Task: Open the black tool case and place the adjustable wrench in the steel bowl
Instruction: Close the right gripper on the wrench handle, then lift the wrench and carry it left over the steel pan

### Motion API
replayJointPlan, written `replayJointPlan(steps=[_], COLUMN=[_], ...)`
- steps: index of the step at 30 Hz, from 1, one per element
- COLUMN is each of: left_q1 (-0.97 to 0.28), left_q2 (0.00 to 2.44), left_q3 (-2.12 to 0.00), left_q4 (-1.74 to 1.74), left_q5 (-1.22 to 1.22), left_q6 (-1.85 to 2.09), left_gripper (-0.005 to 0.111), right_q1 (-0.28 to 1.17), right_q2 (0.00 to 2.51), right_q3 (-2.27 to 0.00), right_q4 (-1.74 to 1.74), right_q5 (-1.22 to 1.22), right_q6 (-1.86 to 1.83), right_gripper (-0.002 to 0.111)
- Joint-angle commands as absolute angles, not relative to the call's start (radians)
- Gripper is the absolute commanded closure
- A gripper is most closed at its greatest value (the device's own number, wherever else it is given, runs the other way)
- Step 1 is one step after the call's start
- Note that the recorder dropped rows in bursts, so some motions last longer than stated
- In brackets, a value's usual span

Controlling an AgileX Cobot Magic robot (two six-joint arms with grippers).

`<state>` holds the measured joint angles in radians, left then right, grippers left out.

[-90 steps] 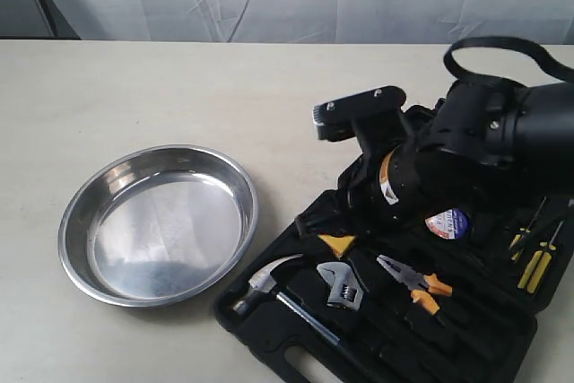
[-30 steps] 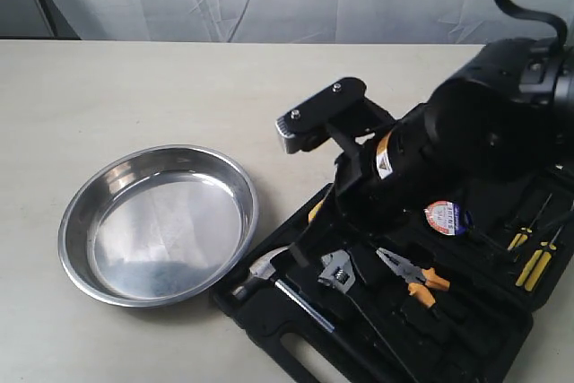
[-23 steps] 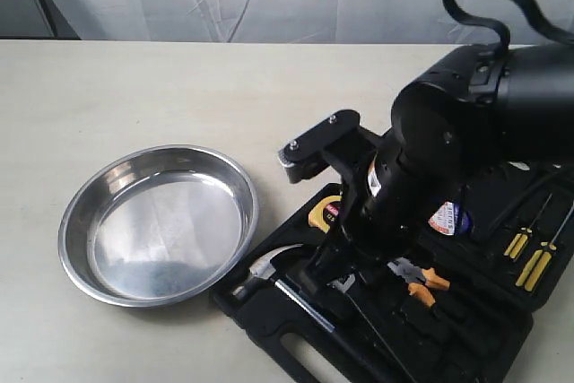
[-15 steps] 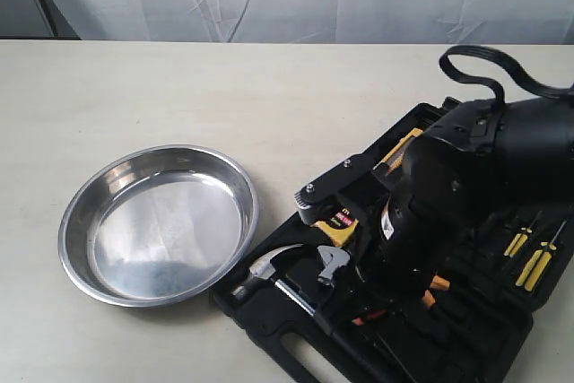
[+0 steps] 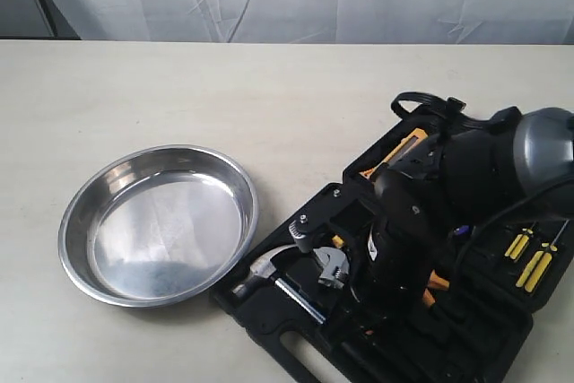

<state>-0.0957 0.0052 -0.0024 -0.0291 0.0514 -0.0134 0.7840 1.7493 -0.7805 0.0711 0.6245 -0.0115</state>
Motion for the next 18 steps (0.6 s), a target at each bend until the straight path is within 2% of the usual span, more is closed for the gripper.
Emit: replayJointPlan(steps=[1,9,13,18], left_q1=[-0.102,-0.102,-0.102,-0.102], left_q2=[0.000,0.000,0.000,0.000], left_q3=[0.000,0.000,0.000,0.000], left_q4=[-0.037,-0.037,-0.037,-0.037], left_q5=[0.048,0.050,0.050,0.050], left_q6=[-0.016,-0.016,-0.016,-0.016], left_gripper=[0.107,0.107,0.107,0.107], right_q1=[0.780,0.780,0.780,0.780], right_q2=[1.737,1.597,1.586,1.710], right_q3=[-0.773,-0.832,-0.946,-1.173], right_q4=[0.100,0.100,0.096,0.145], right_q5=[0.620,0.665,0.650,0.634], right_q6=[0.010,0.010,-0.021,-0.173], right_gripper=[0.108,0.108,0.109,0.109])
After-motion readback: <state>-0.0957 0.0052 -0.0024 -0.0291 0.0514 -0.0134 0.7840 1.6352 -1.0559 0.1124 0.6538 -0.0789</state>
